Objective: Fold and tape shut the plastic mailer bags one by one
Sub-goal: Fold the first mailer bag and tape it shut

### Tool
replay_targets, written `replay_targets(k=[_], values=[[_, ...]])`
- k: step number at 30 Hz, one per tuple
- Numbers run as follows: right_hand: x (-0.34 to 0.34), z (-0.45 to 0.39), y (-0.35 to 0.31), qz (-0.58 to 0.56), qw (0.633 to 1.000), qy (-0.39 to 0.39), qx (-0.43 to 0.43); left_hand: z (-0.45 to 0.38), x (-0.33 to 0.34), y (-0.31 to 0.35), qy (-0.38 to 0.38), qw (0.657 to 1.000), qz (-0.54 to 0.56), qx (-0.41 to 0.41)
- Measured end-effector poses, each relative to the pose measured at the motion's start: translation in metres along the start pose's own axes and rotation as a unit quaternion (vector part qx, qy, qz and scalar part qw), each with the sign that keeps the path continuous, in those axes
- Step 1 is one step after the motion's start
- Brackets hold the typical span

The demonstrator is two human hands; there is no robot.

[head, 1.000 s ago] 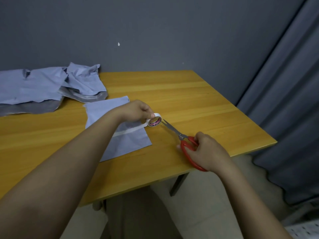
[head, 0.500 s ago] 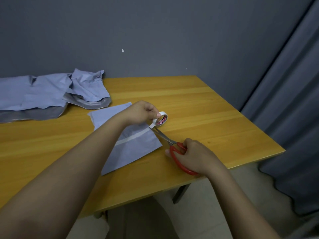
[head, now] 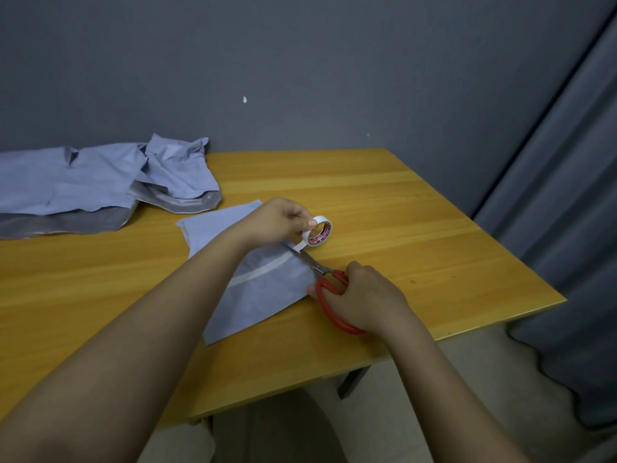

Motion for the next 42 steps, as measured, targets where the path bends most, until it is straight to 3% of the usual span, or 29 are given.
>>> replay_targets(k=[34,42], values=[[-0.002,0.004,-0.01,-0.044,0.999,0.006,-0.019,0.004,-0.004,-0.001,0.007,1.0,0.023,-0.009],[0.001,0.005,0.0,-0.021,1.0,-0.02,-0.001,0.006,-0.006,0.012,0.042,0.999,0.024,0.017]])
Point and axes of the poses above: each hand's wrist, its own z-axis away from the middle knuckle, its own x-axis out of the palm, y = z × x, the point moved 10 cm from there along -z, towards the middle knuckle, and after that the axes turned 12 degrees about z, right-handed, at the moved point
